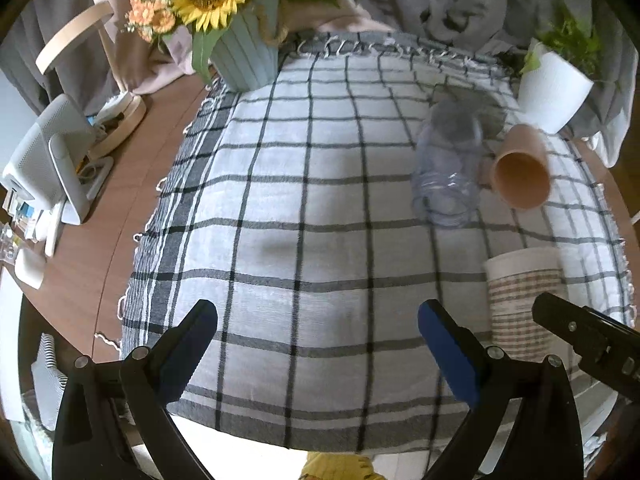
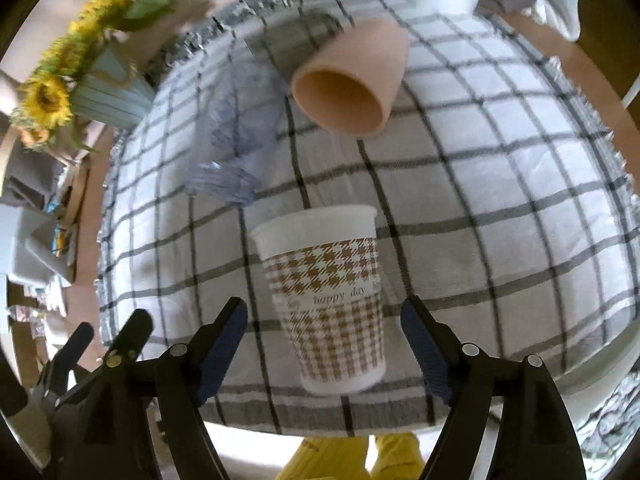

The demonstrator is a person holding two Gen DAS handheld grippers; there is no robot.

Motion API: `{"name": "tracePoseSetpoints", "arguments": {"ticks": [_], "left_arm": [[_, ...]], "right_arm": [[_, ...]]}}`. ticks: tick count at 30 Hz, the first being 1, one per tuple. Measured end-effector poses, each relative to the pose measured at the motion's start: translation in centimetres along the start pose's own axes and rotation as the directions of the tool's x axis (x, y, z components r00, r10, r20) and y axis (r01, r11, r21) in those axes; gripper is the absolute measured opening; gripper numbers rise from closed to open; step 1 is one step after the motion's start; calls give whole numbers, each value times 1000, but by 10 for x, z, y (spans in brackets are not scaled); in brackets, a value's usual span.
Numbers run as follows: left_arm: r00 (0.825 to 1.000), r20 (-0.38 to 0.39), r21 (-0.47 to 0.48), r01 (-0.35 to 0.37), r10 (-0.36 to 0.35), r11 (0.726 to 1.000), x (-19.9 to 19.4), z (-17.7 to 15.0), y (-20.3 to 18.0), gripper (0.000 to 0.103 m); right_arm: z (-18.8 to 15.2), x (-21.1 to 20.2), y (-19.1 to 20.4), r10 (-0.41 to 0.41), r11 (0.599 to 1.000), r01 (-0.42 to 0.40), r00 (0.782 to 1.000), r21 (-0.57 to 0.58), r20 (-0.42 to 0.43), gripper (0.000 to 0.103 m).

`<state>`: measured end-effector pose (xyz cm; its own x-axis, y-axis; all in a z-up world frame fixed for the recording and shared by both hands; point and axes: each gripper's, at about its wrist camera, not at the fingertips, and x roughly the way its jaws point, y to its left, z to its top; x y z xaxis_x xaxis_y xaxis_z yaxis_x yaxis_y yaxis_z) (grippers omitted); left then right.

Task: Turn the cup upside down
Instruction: 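Lift the paper cup with the right gripper and rotate it, then turn the cup rim-down and lower it toward the cloth with the right gripper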

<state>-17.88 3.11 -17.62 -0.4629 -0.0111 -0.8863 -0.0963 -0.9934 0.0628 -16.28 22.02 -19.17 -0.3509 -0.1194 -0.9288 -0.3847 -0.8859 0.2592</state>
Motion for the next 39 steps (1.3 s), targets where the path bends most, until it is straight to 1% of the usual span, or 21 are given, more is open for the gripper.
{"name": "tracePoseSetpoints", "arguments": {"ticks": [3,7,12,17,20,24,29,34,36,39], "left_arm": [[999,37,-3,24,-24,1000,-16,-4,-8,102],[994,87,-9,71,-70,997,-35,-14,-25,102],[984,150,24,98,-100,995,-48,-34,-53,102],[974,180,79,124,-137,989,-46,-54,-83,102],[969,201,91,126,-142,988,-41,-65,-98,102],[955,276,93,90,-112,992,-33,-81,-114,102],[934,348,115,43,-81,992,-22,-96,-135,102],[933,353,111,34,-72,993,-3,-104,-147,102],[932,355,104,39,-74,994,4,-107,-150,96],[932,354,98,47,-79,994,12,-108,-155,91]], "right_arm": [[-6,-26,-1,-15,999,18,997,-36,69,79],[-14,-54,-14,-29,999,35,989,-36,142,79],[-28,-74,-38,-62,997,70,978,-33,198,79],[-41,-77,-57,-114,992,123,970,-26,215,79],[-49,-77,-69,-155,986,164,961,-21,228,79],[-56,-74,-85,-209,976,218,949,-13,238,79],[-65,-67,-103,-252,967,256,942,10,220,79],[-71,-60,-119,-306,951,307,930,28,203,79],[-72,-58,-123,-316,948,316,928,34,197,79],[-73,-52,-129,-329,944,327,927,44,182,79]]}}
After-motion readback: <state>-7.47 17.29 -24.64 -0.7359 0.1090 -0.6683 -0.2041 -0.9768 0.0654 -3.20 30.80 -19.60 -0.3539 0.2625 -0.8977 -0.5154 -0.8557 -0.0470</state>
